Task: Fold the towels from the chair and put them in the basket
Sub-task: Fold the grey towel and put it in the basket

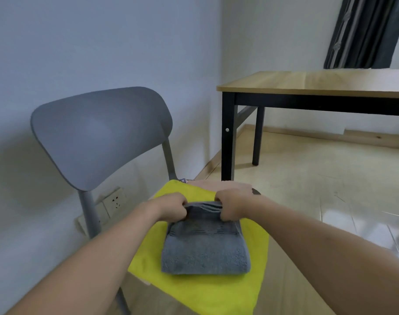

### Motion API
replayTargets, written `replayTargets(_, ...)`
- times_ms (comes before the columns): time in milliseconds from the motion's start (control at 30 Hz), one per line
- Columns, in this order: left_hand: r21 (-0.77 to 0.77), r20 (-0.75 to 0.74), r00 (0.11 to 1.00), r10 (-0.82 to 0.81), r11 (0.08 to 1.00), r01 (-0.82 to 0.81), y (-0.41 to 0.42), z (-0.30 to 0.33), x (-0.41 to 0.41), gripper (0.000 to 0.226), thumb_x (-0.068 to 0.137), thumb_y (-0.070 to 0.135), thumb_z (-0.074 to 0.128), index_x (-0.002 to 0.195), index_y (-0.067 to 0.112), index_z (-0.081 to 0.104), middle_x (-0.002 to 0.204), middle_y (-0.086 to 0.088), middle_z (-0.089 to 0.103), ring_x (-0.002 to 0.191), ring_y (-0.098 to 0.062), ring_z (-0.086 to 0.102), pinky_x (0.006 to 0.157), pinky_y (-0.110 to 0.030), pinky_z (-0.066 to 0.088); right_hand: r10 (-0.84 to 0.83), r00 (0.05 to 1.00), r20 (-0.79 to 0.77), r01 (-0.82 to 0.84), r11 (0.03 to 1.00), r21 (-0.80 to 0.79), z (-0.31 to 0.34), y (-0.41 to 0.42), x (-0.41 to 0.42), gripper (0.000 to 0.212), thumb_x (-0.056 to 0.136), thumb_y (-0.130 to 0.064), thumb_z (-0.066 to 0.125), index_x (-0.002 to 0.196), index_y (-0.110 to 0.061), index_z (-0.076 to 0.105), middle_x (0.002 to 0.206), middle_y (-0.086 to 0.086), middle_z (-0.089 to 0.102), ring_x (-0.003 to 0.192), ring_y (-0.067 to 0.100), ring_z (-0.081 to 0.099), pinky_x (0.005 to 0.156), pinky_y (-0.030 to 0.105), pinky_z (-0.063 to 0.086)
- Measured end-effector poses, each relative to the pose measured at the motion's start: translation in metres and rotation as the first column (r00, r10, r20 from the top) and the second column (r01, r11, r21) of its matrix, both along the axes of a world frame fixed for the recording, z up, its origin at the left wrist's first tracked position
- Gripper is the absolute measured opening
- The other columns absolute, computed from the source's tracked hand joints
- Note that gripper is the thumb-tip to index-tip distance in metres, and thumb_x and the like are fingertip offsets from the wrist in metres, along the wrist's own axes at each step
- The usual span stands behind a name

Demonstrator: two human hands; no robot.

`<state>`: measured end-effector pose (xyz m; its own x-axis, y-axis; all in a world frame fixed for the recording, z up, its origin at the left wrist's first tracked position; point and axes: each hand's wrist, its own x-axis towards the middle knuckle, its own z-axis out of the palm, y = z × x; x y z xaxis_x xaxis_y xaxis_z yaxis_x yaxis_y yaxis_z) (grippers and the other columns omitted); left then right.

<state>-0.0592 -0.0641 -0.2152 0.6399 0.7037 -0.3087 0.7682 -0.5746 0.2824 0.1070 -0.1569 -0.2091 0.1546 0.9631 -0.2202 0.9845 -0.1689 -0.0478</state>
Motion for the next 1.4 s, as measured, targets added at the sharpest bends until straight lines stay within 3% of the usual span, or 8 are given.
replayTargets(167, 0.376, 0.205, 0.973, -0.105, 0.926, 0.021, -0.018, 0.072, -0.020, 0.012, 0.072, 0.018, 0.057, 0.082, 0.012, 0.057, 0.092, -0.008, 0.054, 0.086, -0.026, 0.052, 0.069, -0.032, 0.043, 0.038, 0.996, -0.077, -0.017, 0.966, 0.259, 0.072, -0.027, -0.002, 0.012, 0.079, -0.019, 0.060, 0.086, -0.014, 0.052, 0.096, 0.005, 0.045, 0.087, 0.023, 0.048, 0.068, 0.029, 0.042)
replayTargets(367, 0.489, 0.246, 0.947, -0.207, 0.870, 0.062, -0.093, 0.086, -0.056, 0.018, 0.072, 0.023, 0.061, 0.082, 0.020, 0.045, 0.085, 0.004, 0.051, 0.078, -0.022, 0.052, 0.062, -0.032, 0.041, 0.061, 0.974, -0.220, 0.007, 0.956, 0.295, 0.087, -0.098, -0.020, 0.018, 0.081, -0.014, 0.061, 0.078, -0.022, 0.046, 0.081, -0.005, 0.047, 0.073, 0.014, 0.049, 0.055, 0.018, 0.034)
replayTargets(567, 0.206, -0.035, 0.951, -0.306, 0.929, 0.306, -0.154, 0.009, -0.084, 0.013, 0.080, 0.023, 0.058, 0.091, 0.019, 0.051, 0.094, -0.004, 0.060, 0.084, -0.023, 0.056, 0.065, -0.031, 0.040, 0.030, 0.965, -0.259, -0.046, 0.997, -0.057, -0.001, -0.151, -0.047, 0.033, 0.082, -0.019, 0.061, 0.066, -0.029, 0.034, 0.088, 0.001, 0.049, 0.081, 0.023, 0.051, 0.057, 0.027, 0.040)
replayTargets(767, -0.198, 0.171, 0.985, -0.034, 0.978, 0.068, -0.113, 0.020, -0.080, 0.019, 0.083, 0.032, 0.066, 0.090, 0.021, 0.052, 0.087, 0.002, 0.056, 0.079, -0.018, 0.053, 0.066, -0.033, 0.042, -0.080, 0.929, -0.361, 0.040, 0.992, -0.118, 0.025, -0.131, -0.036, 0.030, 0.088, -0.033, 0.063, 0.070, -0.028, 0.040, 0.077, -0.008, 0.043, 0.083, 0.019, 0.046, 0.057, 0.021, 0.034)
replayTargets(1000, -0.407, 0.235, 0.855, 0.461, 0.846, -0.345, -0.056, -0.019, -0.038, 0.056, 0.092, 0.056, 0.047, 0.129, 0.016, 0.037, 0.124, -0.007, 0.051, 0.109, -0.027, 0.051, 0.077, -0.036, 0.047, -0.348, 0.774, -0.529, 0.256, 0.936, -0.241, 0.006, -0.070, 0.002, 0.054, 0.092, -0.055, 0.048, 0.127, -0.013, 0.046, 0.122, 0.007, 0.050, 0.111, 0.027, 0.052, 0.074, 0.033, 0.052)
replayTargets(1100, -0.296, 0.136, 0.862, 0.488, 0.851, -0.434, -0.039, -0.051, -0.021, 0.058, 0.094, 0.055, 0.035, 0.135, 0.013, 0.042, 0.126, -0.015, 0.050, 0.112, -0.033, 0.050, 0.097, -0.040, 0.043, -0.382, 0.679, -0.627, 0.337, 0.921, -0.197, -0.024, -0.050, 0.009, 0.051, 0.092, -0.050, 0.051, 0.121, -0.009, 0.045, 0.111, 0.009, 0.052, 0.100, 0.027, 0.057, 0.070, 0.035, 0.056)
replayTargets(1200, -0.313, 0.190, 0.840, 0.509, 0.842, -0.439, -0.038, -0.047, -0.012, 0.035, 0.098, 0.035, 0.031, 0.119, 0.014, 0.051, 0.107, -0.013, 0.052, 0.097, -0.029, 0.052, 0.081, -0.034, 0.045, -0.423, 0.521, -0.742, 0.431, 0.880, -0.199, -0.026, -0.046, 0.020, 0.047, 0.085, -0.044, 0.066, 0.108, -0.006, 0.053, 0.106, 0.007, 0.059, 0.097, 0.024, 0.059, 0.082, 0.040, 0.054)
replayTargets(1400, -0.634, 0.314, 0.601, 0.735, 0.633, -0.444, -0.063, 0.058, 0.006, 0.025, 0.097, 0.039, 0.042, 0.102, 0.015, 0.036, 0.097, -0.007, 0.048, 0.083, -0.023, 0.050, 0.067, -0.033, 0.039, -0.573, -0.191, -0.797, 0.428, 0.682, -0.594, 0.067, -0.069, 0.026, 0.036, 0.087, -0.031, 0.067, 0.112, -0.005, 0.062, 0.105, 0.014, 0.072, 0.094, 0.030, 0.070, 0.086, 0.047, 0.055)
